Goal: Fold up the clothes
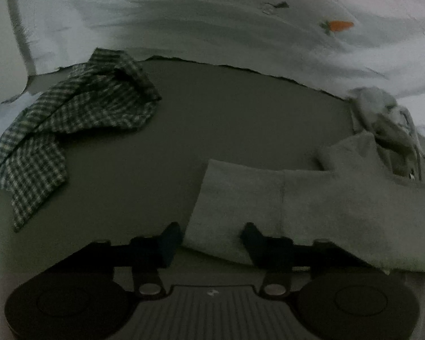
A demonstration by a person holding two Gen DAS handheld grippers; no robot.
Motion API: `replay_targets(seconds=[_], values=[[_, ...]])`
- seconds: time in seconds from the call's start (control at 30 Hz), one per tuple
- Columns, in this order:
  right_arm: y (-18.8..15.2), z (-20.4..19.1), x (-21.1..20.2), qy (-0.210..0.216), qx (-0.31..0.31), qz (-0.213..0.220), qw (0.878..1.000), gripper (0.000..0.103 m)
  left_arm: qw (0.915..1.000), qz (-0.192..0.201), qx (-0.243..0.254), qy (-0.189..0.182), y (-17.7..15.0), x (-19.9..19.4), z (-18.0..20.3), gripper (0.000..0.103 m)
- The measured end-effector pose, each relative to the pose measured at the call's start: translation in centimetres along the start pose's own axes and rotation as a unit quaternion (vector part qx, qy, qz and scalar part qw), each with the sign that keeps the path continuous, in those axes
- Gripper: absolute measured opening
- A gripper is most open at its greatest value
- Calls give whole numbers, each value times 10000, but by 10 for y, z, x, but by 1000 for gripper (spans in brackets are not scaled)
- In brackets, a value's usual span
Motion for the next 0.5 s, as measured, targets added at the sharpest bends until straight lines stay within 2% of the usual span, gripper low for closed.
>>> replay_targets(seconds=[0.07,0.1,0.23,0.3,0.4,0.5], values=[[-3,3,1,23,75,56,10000,102,9999,-19,-167,27,2,0,-5,31],[-4,4,1,24,165,60,9998,103,9997,-29,-250,28,2,0,-7,29],[-12,15,2,237,791,164,9965,103,9982,-124,-579,-26,5,-1,-13,14],[-17,19,4,361,981,256,9942,103,9971,-195,-733,-68,9,-2,-15,2],[-23,22,5,499,1232,373,9904,103,9950,-30,-939,-339,22,-15,-12,1],[-23,22,6,552,1282,394,9894,103,9952,171,-761,-598,39,-28,8,0]])
Point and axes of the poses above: each gripper's, at about its wrist camera, not at the fingertips, and x roughly the way its jaws point, z to its right, y to its top, the point moved 5 cm from there along x, roughly the way its jaws point, and after that the axes turned 7 degrees about y, right-handed, at the moved point
